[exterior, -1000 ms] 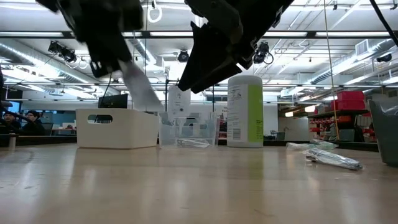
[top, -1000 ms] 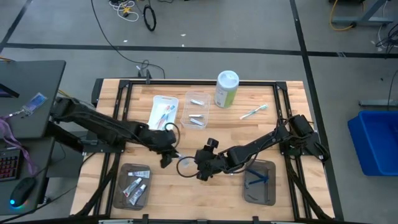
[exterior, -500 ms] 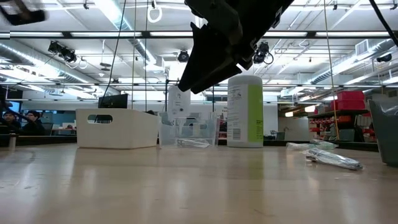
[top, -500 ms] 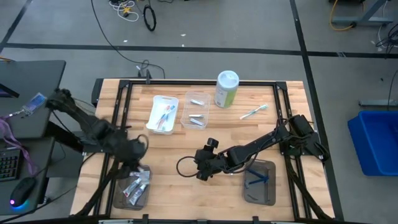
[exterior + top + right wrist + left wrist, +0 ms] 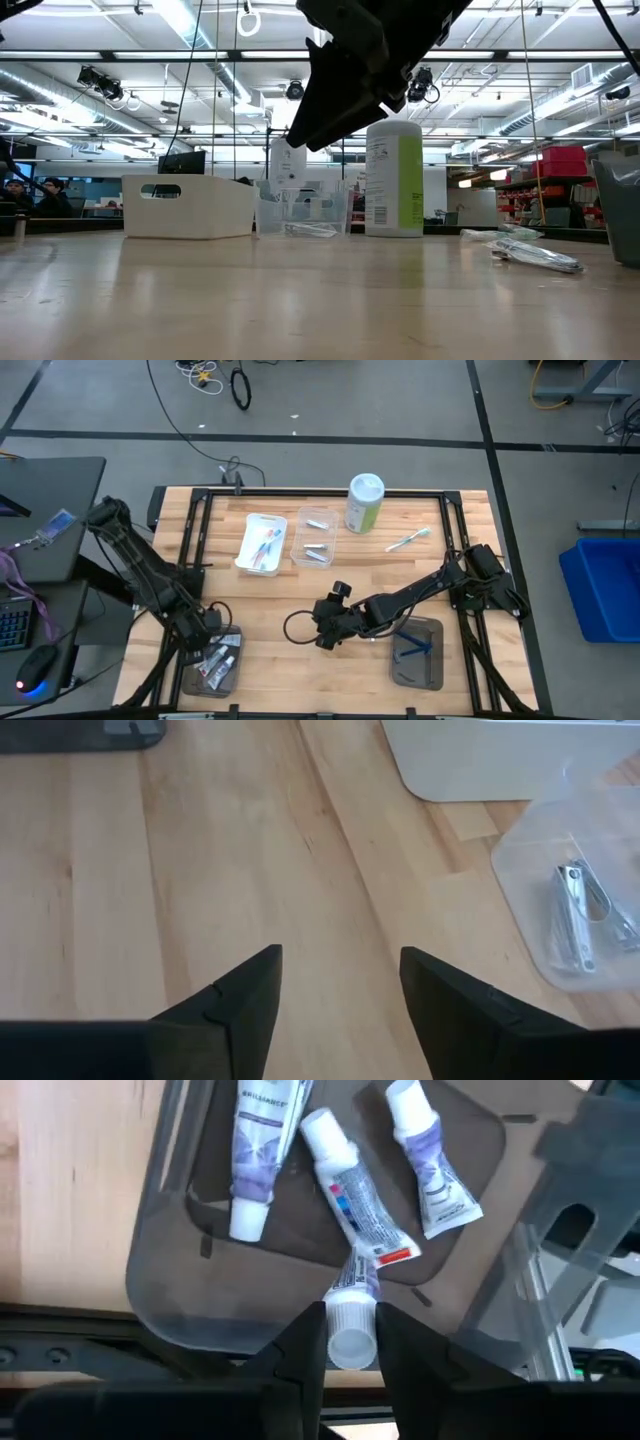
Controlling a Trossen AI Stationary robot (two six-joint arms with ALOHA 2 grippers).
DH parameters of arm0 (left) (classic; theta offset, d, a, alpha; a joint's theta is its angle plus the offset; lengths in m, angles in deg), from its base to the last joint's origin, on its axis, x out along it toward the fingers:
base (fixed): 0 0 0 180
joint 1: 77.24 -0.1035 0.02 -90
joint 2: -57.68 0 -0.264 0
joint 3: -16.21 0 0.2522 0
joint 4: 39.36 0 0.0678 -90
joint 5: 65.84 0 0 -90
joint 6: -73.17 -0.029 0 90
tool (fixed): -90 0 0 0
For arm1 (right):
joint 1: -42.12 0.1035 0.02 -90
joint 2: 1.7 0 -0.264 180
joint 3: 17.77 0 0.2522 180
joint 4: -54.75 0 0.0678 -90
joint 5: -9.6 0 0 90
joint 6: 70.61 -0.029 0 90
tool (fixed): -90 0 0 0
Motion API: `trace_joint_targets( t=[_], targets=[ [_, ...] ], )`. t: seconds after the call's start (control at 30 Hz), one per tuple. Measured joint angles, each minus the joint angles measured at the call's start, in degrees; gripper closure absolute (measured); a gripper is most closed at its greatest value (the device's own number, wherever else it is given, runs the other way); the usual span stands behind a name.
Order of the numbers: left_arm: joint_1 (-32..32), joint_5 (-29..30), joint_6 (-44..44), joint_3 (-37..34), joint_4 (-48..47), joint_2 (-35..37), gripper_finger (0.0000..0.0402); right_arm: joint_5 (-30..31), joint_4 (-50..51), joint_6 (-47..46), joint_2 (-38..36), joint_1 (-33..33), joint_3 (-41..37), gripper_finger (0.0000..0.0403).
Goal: Pick & Place Travel size toiletries
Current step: Put the white toothpaste into the left black bin, then put the nail cutter into the transparent bin
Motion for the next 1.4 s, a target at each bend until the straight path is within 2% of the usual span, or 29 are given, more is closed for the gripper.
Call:
trace_joint_targets(
  t=[0.2,0.43,0.57,0.73,0.83,1.03,1.13,1.27,1.4],
  targets=[
    [-0.02,-0.06,-3.33,0.02,1.66,-2.27,0.0291,-0.01,-0.27,-0.15,0.04,-0.47,0.00,0.0190],
    [-0.49,1.31,-7.11,0.02,2.27,-2.19,0.0242,-0.18,-0.71,-0.09,0.07,-0.47,0.00,0.0189],
    [-2.30,1.63,-14.85,1.06,2.22,-2.19,0.0224,-0.20,-0.64,-0.15,0.07,-0.47,-0.02,0.0185],
    [-5.84,2.93,-25.58,6.32,1.81,-2.17,0.0224,-0.57,0.88,-2.53,0.07,-0.47,-0.02,0.0182],
    [-7.77,9.16,-32.88,10.46,1.51,-2.12,0.0227,-3.95,4.00,-4.36,0.07,-0.47,-0.04,0.0185],
    [-10.04,31.57,-51.07,15.80,5.27,-2.07,0.0227,-7.18,14.08,-13.78,-0.05,-0.44,-0.05,0.0191],
    [-10.86,39.96,-58.34,15.89,9.20,-2.10,0.0227,-7.94,22.54,-21.40,-0.92,-0.45,-0.07,0.0192],
    [-12.44,43.62,-62.96,15.89,11.29,-2.17,0.0228,-12.98,32.82,-32.65,-1.73,-0.47,-0.07,0.0189],
    [-14.72,45.64,-60.25,14.89,13.87,-2.19,0.0228,-17.09,42.25,-43.99,-1.56,-0.43,-0.07,0.0191]
  ],
)
